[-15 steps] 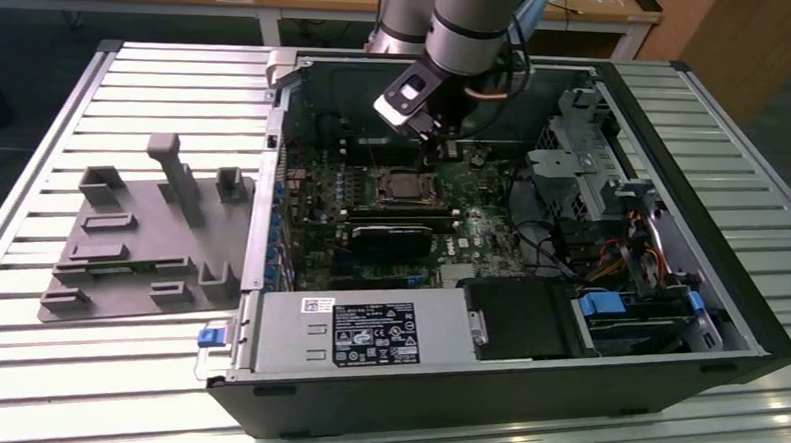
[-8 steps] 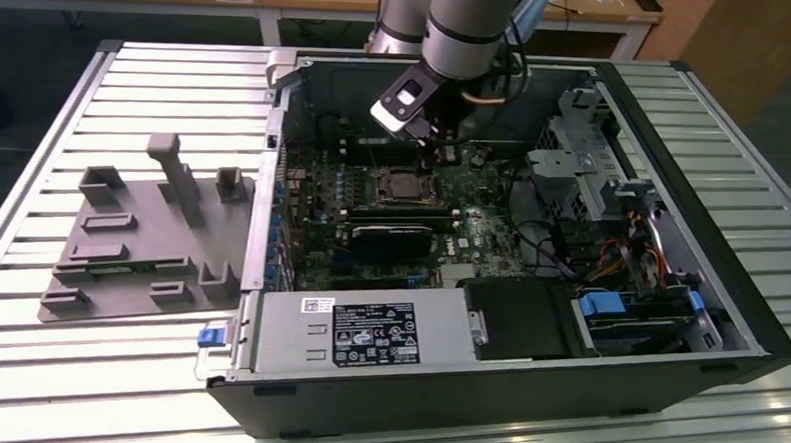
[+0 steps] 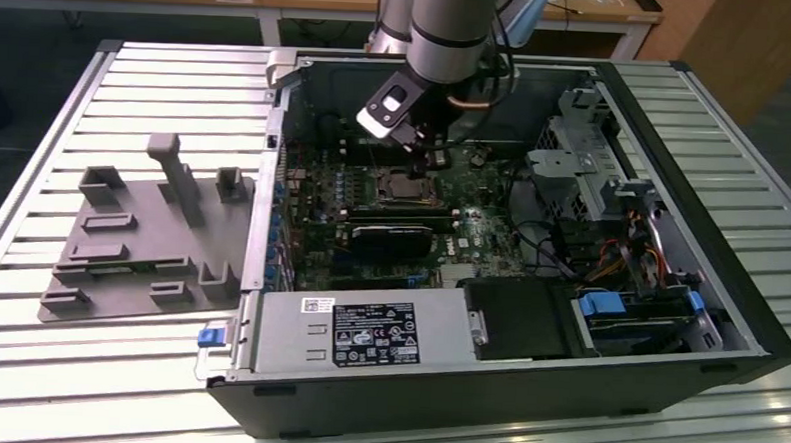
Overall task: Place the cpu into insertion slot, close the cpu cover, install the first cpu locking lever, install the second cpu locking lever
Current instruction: 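Close the cpu cover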
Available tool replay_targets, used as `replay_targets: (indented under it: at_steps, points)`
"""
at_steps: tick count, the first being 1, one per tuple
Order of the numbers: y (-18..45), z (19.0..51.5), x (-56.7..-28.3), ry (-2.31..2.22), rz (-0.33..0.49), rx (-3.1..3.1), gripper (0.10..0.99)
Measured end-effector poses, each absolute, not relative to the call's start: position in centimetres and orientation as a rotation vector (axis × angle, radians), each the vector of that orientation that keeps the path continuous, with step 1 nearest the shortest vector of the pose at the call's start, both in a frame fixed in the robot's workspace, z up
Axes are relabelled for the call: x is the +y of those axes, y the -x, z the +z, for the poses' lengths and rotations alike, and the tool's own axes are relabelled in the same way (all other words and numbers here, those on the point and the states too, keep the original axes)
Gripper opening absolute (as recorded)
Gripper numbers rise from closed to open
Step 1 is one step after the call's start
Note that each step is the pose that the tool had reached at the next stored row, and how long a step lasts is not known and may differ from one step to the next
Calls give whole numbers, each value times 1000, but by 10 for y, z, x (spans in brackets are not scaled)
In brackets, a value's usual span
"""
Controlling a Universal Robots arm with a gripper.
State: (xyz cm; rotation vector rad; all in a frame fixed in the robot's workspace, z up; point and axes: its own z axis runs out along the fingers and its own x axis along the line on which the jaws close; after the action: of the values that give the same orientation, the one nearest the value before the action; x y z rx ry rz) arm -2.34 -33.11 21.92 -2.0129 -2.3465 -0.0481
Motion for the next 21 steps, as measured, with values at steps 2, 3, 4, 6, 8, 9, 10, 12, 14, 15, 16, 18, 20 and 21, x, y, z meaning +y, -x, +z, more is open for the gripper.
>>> replay_targets:
  at_steps: [2,3,4,6,8,9,10,12,14,15,16,18,20,21]
  points:
    - [29,219,-331,2018,-59,-2353,102]
    - [31,219,-331,2019,-62,-2355,102]
    - [31,219,-331,2019,-62,-2355,102]
    - [31,219,-331,2019,-62,-2355,102]
    - [31,219,-331,2019,-62,-2355,102]
    - [31,219,-331,2016,-62,-2357,102]
    - [31,219,-331,2008,-62,-2364,102]
    - [31,219,-331,1974,-61,-2392,102]
    - [31,219,-331,1928,-60,-2428,102]
    - [31,219,-331,1906,-59,-2445,102]
    - [31,219,-331,1883,-59,-2462,102]
    - [31,219,-331,1838,-57,-2495,102]
    - [31,219,-331,1791,-56,-2529,102]
    - [31,219,-331,1768,-55,-2544,102]
